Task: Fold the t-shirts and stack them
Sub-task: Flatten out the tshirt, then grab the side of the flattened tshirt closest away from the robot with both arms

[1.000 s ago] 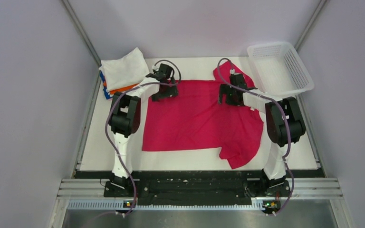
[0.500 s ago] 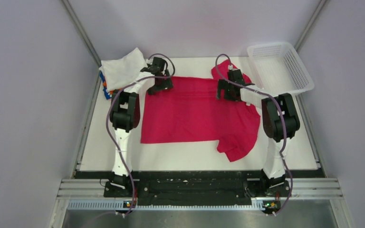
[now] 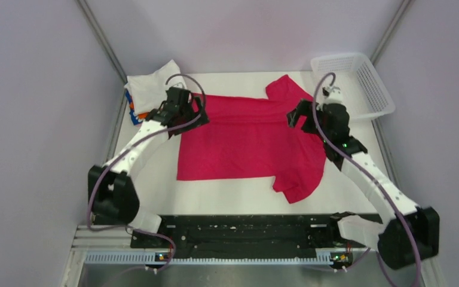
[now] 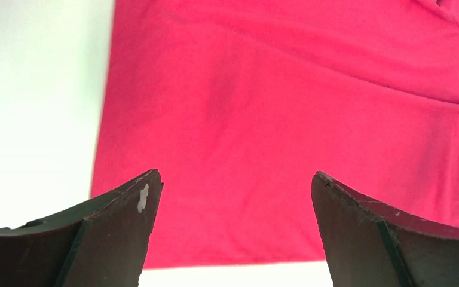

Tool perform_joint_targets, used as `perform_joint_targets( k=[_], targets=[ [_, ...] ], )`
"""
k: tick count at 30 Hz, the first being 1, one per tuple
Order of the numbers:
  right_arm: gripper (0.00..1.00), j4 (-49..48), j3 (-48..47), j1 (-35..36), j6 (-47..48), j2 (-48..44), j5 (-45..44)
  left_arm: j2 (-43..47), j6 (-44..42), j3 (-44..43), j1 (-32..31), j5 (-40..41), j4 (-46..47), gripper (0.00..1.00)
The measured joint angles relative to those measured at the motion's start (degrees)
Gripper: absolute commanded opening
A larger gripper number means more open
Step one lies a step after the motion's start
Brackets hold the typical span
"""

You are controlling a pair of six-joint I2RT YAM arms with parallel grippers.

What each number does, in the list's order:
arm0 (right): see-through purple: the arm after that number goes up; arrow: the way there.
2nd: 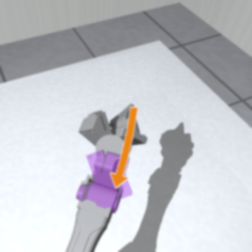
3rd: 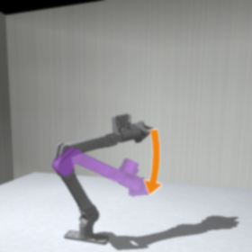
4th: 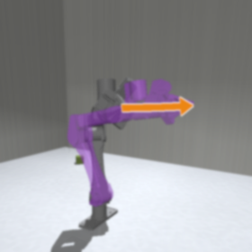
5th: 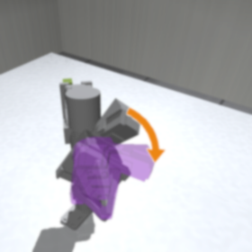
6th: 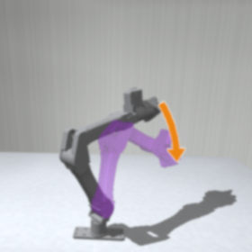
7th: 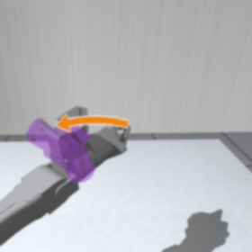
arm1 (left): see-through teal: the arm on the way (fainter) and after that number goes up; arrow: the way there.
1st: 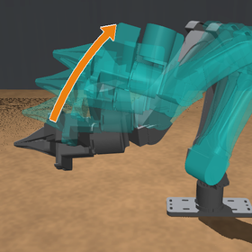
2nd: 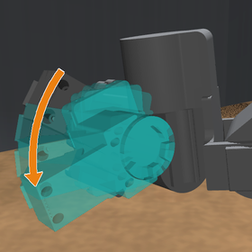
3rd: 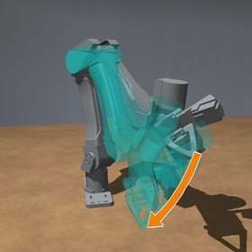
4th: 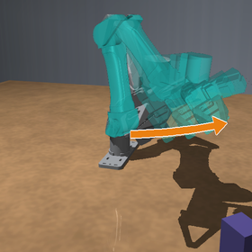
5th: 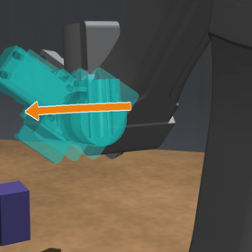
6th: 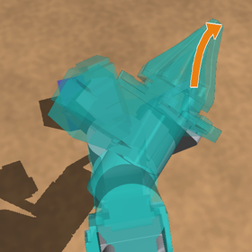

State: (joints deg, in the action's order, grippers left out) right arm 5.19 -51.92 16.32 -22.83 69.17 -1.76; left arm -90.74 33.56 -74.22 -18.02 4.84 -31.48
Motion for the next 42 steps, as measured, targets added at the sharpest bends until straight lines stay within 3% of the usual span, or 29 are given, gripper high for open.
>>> perform_joint_targets(
  k=[5,11,18,24,31,42],
  targets=[
    [0.99,-3.56,13.27,-0.04,-7.02,-14.86,-1.42,16.55,5.73,13.75,0.2,3.23,-0.37,0.99],
    [0.99,-0.83,16.68,-0.04,-10.93,-18.62,-3.13,29.09,12.31,33.97,0.24,6.01,-4.76,0.99],
    [0.99,-1.6,17.57,-0.04,-13.05,-21.05,-5.95,38.66,19.12,43.21,0.24,8.68,-6.95,0.96],
    [0.99,-2.56,17.88,-0.04,-13.25,-18.73,-7.23,38.6,24.11,45.44,0.24,9.84,-6.88,0.86],
    [0.99,-2.58,17.88,-0.04,-13.2,-16.13,-7.13,31.26,27.41,45.38,0.24,9.97,-5.68,0.7],
    [0.99,-2.6,17.88,-0.04,-12.79,-16.15,-7.04,23.69,31.17,41.44,0.24,13.7,-1.38,0.56]
  ],
)
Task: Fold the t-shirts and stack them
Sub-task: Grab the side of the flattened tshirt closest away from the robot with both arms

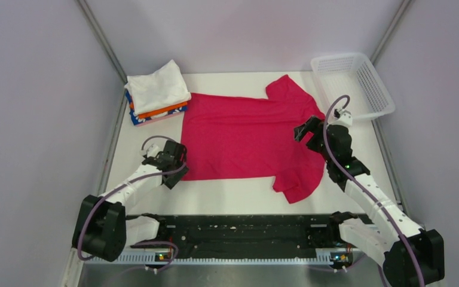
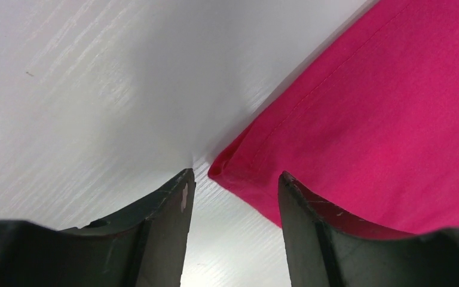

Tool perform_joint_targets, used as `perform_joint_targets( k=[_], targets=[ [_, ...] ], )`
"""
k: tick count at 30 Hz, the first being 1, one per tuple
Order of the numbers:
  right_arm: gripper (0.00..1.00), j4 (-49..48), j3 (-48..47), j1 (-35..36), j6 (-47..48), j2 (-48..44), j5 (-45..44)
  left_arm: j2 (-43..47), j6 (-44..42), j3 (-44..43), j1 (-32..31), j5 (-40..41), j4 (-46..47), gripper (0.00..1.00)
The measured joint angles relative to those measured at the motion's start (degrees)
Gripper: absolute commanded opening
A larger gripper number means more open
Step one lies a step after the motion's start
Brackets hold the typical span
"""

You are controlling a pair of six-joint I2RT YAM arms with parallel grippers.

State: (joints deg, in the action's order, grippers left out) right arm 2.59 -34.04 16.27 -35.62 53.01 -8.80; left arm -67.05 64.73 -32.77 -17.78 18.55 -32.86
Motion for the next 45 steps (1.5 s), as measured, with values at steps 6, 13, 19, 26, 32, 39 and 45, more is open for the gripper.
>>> perform_joint_targets(
  k=[6,13,19,26,32,39,45],
  targets=[
    [0.99,-0.02,0.0,0.0,0.02,-0.07,0.07,-3.41,1.38,-0.46,0.0,0.02,1.88,0.39],
    [0.99,0.0,0.0,0.0,0.09,-0.07,0.74,-5.44,1.97,-1.16,0.04,1.05,3.52,0.0],
    [0.99,0.96,-0.02,0.0,0.52,-0.07,1.16,-7.39,1.42,-2.32,0.11,1.33,4.68,0.0],
    [0.99,7.45,-2.14,1.95,0.68,1.53,-2.91,-7.32,-0.35,-2.29,0.96,1.81,4.94,0.0],
    [0.99,16.28,-8.11,9.42,2.16,6.86,-3.87,-7.63,-3.1,-2.29,2.56,1.03,6.43,0.0],
    [0.9,31.5,-11.1,19.17,5.16,8.09,-2.32,-9.29,-5.22,-3.15,2.82,0.5,8.5,0.0],
    [0.74,37.57,-6.93,28.94,2.29,7.5,-1.38,-10.34,-6.4,-3.89,2.93,-0.02,9.22,0.0]
  ],
)
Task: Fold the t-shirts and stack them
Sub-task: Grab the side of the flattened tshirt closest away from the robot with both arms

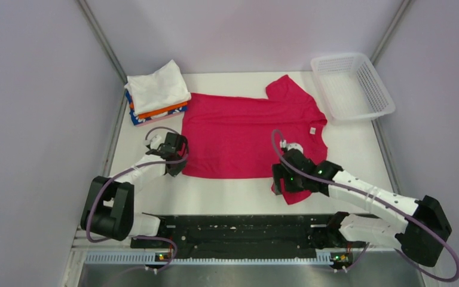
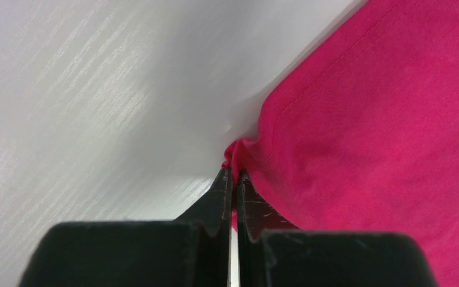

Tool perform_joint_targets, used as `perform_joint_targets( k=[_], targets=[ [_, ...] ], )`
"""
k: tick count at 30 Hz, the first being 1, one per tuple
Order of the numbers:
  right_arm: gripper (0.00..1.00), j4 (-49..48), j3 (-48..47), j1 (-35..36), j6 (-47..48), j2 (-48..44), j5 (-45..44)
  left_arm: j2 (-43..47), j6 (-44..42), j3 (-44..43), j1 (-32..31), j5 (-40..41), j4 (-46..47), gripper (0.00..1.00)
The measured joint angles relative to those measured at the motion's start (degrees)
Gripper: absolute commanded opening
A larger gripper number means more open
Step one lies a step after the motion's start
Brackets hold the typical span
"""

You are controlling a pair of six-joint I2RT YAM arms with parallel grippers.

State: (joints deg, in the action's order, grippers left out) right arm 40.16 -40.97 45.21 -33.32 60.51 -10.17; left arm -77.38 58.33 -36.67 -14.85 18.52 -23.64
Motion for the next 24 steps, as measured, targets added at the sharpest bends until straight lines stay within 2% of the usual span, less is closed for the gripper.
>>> perform_joint_targets(
  k=[5,11,18,24],
  targets=[
    [0.72,-0.42,3.23,6.29,-2.19,4.09,-0.24,-1.03,-0.52,-0.9,0.13,-0.63,0.13,0.0],
    [0.66,-3.21,3.28,6.8,-4.76,9.84,-1.77,-1.01,-0.87,-0.9,0.15,-0.9,0.15,0.0],
    [0.61,-4.15,5.22,6.93,-6.97,11.06,-2.38,-1.01,-1.09,-0.9,0.15,-0.92,0.17,0.0],
    [0.42,-4.09,6.49,7.15,-8.22,11.34,-3.45,-0.98,-1.09,-0.9,0.15,-0.9,0.15,0.0]
  ],
)
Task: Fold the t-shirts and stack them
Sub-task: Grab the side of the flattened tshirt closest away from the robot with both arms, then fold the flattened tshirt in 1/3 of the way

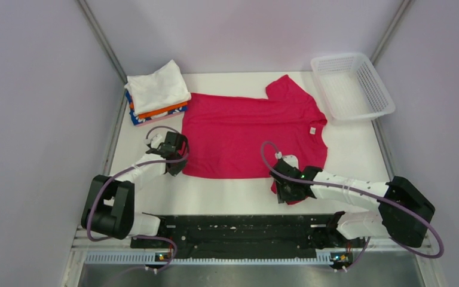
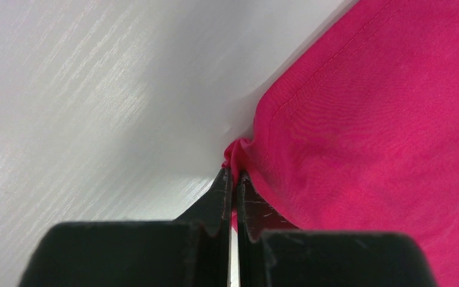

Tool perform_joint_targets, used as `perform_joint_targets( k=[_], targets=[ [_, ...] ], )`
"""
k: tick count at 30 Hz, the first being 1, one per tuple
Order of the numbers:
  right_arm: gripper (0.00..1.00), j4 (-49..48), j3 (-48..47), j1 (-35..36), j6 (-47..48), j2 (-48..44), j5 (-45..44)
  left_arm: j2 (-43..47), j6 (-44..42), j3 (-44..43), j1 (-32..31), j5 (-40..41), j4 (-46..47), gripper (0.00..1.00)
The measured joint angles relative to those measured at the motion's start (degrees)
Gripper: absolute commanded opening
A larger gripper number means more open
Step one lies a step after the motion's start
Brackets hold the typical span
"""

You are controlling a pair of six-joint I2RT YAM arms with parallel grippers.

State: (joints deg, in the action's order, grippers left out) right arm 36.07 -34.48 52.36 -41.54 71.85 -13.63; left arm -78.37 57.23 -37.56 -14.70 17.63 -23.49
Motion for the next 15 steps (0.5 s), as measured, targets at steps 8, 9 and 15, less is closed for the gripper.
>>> perform_joint_targets(
  k=[8,9,15],
  targets=[
    [0.1,2.34,0.85,0.0,-4.79,-1.49,-1.46,0.31,0.02,0.0,0.0,0.33,-0.81,0.0],
    [0.05,2.97,0.85,0.0,-5.31,-1.6,-1.51,0.37,0.02,0.0,-0.02,0.44,-1.05,0.0],
    [0.0,8.87,0.68,0.04,-7.69,-2.27,-1.33,1.31,0.04,0.02,0.0,1.46,-2.75,0.0]
  ],
)
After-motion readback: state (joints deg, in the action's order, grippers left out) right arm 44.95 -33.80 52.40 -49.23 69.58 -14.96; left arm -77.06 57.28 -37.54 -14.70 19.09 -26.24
